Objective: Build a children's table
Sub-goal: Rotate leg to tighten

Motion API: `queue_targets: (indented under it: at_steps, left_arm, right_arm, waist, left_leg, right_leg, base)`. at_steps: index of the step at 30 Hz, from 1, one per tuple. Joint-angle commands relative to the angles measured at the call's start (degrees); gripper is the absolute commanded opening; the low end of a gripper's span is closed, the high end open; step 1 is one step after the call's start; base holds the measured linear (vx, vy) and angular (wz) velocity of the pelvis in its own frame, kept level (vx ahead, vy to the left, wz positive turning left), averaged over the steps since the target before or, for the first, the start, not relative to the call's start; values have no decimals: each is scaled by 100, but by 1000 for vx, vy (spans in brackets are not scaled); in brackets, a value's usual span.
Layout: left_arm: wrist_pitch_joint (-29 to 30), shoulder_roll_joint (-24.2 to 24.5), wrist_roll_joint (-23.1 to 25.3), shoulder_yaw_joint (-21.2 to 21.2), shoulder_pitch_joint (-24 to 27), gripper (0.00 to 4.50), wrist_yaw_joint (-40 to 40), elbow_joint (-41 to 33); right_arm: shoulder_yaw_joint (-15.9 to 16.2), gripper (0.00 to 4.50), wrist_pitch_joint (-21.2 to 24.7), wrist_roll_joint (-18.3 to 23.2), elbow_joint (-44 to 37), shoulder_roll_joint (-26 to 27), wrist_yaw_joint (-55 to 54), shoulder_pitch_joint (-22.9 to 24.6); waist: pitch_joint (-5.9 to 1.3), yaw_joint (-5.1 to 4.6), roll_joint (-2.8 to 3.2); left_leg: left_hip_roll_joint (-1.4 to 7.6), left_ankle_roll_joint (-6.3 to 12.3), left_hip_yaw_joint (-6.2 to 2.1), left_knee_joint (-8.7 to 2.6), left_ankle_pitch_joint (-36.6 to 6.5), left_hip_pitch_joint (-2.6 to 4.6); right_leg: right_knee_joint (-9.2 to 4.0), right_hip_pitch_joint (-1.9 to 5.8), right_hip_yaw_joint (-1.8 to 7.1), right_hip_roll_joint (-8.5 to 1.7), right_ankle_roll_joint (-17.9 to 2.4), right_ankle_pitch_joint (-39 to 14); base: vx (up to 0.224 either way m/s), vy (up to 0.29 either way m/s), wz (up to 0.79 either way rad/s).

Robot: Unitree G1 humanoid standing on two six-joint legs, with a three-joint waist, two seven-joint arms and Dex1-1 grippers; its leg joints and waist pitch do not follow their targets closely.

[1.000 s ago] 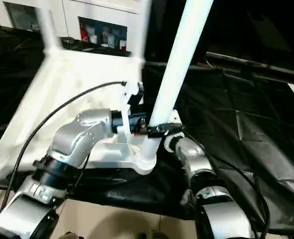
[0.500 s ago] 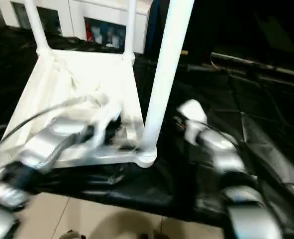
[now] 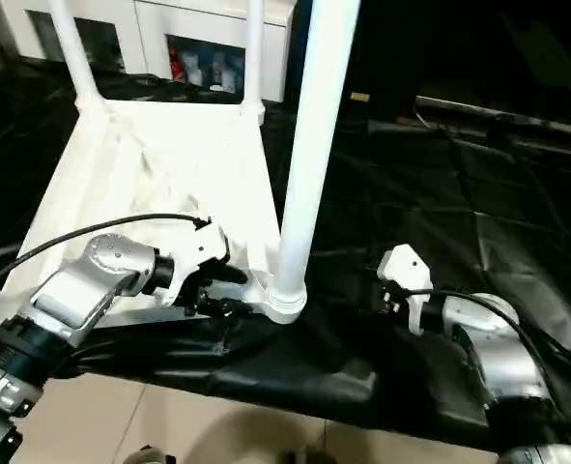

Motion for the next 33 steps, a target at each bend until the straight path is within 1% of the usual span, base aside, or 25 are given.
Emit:
queue_targets:
  at_steps: [1, 4, 7, 9, 10, 11, 12, 13, 14, 15, 16, 18, 19, 20, 21, 23, 25, 26, 27, 29, 31, 33]
  left_arm:
    - [-7, 18, 20, -28, 47, 248, 0, -72]
    - [-82, 83, 92, -15, 104, 233, 17, 37]
    - [-47, 124, 56, 49, 165, 200, -9, 31]
    - [-6, 141, 27, 155, 237, 195, 48, 27]
    - [0, 140, 27, 178, 246, 187, 71, 35]
    - [6, 132, 12, 209, 258, 175, 84, 44]
    - [4, 106, -53, 274, 276, 155, 78, 70]
    - [4, 102, -64, 284, 279, 153, 77, 74]
    - [-10, 77, -122, 330, 294, 150, 61, 93]
    - [-33, 67, -184, 365, 316, 141, 18, 130]
    - [-40, 71, -190, 366, 321, 141, 9, 142]
    - [-61, 110, -141, 327, 326, 114, -5, 189]
    - [-81, 130, -99, 300, 330, 108, -10, 218]
    - [-114, 161, -12, 254, 339, 95, -14, 268]
    - [-122, 172, 22, 245, 347, 95, -21, 281]
    - [-133, 183, 48, 233, 353, 69, -29, 287]
    - [-141, 198, 86, 219, 357, 55, -24, 293]
    - [-229, 261, 200, 135, 352, 42, -16, 336]
    - [-262, 287, 244, 98, 347, 42, -20, 358]
    - [-293, 313, 280, 66, 337, 16, -44, 392]
    - [-328, 314, 297, 63, 324, 9, -58, 422]
    - [-335, 303, 306, 70, 312, 4, -59, 437]
  right_arm:
    - [-100, 323, 120, 62, -178, -124, 15, 49]
    - [-84, 323, 300, 161, -439, -131, 26, 139]
    - [-74, 323, 358, 199, -513, -123, 52, 160]
    - [-56, 323, 395, 207, -546, -114, 29, 169]
    - [-52, 323, 403, 217, -551, -112, 30, 169]
    - [-46, 323, 423, 230, -566, -112, 34, 172]
    - [-35, 323, 428, 245, -560, -106, 63, 169]
    - [-33, 323, 429, 248, -559, -105, 68, 168]
    - [-27, 323, 442, 246, -564, -102, 73, 170]
    - [-19, 323, 454, 228, -550, -91, 50, 157]
    - [-17, 323, 456, 223, -543, -87, 41, 151]
    - [-10, 323, 459, 224, -548, -82, 33, 144]
    - [-4, 323, 463, 229, -558, -81, 32, 144]
    - [6, 323, 467, 235, -570, -76, 37, 140]
    - [12, 323, 472, 234, -580, -73, 35, 140]
    - [17, 323, 476, 233, -583, -69, 33, 137]
    - [27, 323, 477, 233, -587, -64, 34, 133]
    - [52, 323, 476, 231, -587, -52, 41, 122]
    - [64, 323, 473, 229, -586, -45, 42, 117]
    - [79, 323, 474, 225, -588, -30, 38, 109]
    - [86, 323, 474, 222, -590, -20, 31, 105]
    - [88, 323, 473, 222, -591, -15, 27, 103]
  waist:
    - [-357, 10, 25]
    - [-366, 22, 38]
    - [-365, 21, 39]
    - [-363, 22, 44]
    - [-366, 21, 22]
    - [-362, 19, 34]
    - [-363, 19, 34]
    - [-365, 26, 3]
    - [-364, 29, 14]
    - [-362, 30, 12]
    - [-362, 30, 16]
    - [-360, 30, 5]
    - [-357, 31, 8]
    - [-356, 28, 5]
    - [-354, 26, 1]
    - [-350, 25, 1]
    - [-347, 26, -3]
    - [-337, 24, -7]
    - [-330, 21, -1]
    - [-322, 3, -5]
    - [-327, -8, -3]
    - [-331, -24, -7]
  left_leg:
    - [-114, 190, 95, -400, -1716, 17]
    - [-111, 184, 95, -399, -1691, 24]
    - [-109, 179, 93, -406, -1725, 27]
    - [-111, 164, 92, -406, -1732, 22]
    - [-112, 166, 92, -404, -1696, 18]
    - [-111, 165, 93, -404, -1695, 19]
    - [-113, 168, 96, -401, -1701, 19]
    - [-113, 178, 94, -401, -1677, 17]
    - [-111, 178, 96, -401, -1655, 18]
    - [-111, 180, 99, -401, -1664, 20]
    - [-114, 178, 100, -401, -1668, 20]
    - [-115, 181, 98, -402, -1689, 17]
    - [-115, 181, 98, -404, -1695, 17]
    - [-117, 181, 95, -406, -1685, 11]
    - [-114, 172, 93, -409, -1707, 11]
    - [-114, 172, 95, -407, -1751, 20]
    - [-116, 167, 91, -409, -1768, 15]
    - [-118, 165, 89, -413, -1819, 15]
    - [-120, 158, 88, -415, -1868, 17]
    - [-123, 129, 69, -423, -1971, 10]
    - [-128, 112, 60, -421, -1981, 5]
    - [-127, 109, 57, -423, -1988, 2]
  right_leg:
    - [-519, 288, 118, -148, -1035, -1781]
    - [-525, 282, 123, -149, -982, -1795]
    - [-525, 274, 118, -149, -980, -1806]
    - [-526, 277, 117, -155, -973, -1845]
    - [-518, 280, 116, -155, -976, -1823]
    - [-521, 275, 118, -154, -980, -1815]
    - [-523, 275, 119, -156, -980, -1817]
    - [-519, 280, 115, -160, -965, -1851]
    - [-521, 273, 119, -165, -960, -1860]
    - [-525, 267, 121, -162, -962, -1864]
    - [-526, 268, 121, -160, -966, -1855]
    - [-530, 269, 118, -161, -928, -1915]
    - [-534, 268, 119, -163, -917, -1942]
    - [-537, 272, 118, -165, -891, -1977]
    - [-541, 269, 117, -167, -869, -2034]
    - [-554, 259, 117, -169, -844, -2124]
    - [-560, 259, 115, -174, -810, -2223]
    - [-576, 250, 110, -173, -766, -2351]
    - [-586, 243, 107, -173, -735, -2453]
    - [-617, 237, 94, -184, -595, -2794]
    - [-631, 235, 88, -188, -527, -2913]
    - [-633, 233, 84, -184, -519, -2912]
  base:
    - [0, 0, 0]
    - [0, 0, 0]
    - [0, 0, 0]
    - [0, 0, 0]
    - [0, 0, 0]
    - [0, 0, 0]
    - [0, 0, 0]
    - [0, 0, 0]
    - [0, 0, 0]
    - [0, 0, 0]
    - [0, 0, 0]
    - [0, 0, 0]
    - [0, 0, 0]
    - [0, 0, 0]
    - [0, 0, 0]
    - [0, 0, 0]
    - [0, 0, 0]
    - [0, 0, 0]
    - [0, 0, 0]
    - [0, 0, 0]
    - [0, 0, 0]
    - [0, 0, 0]
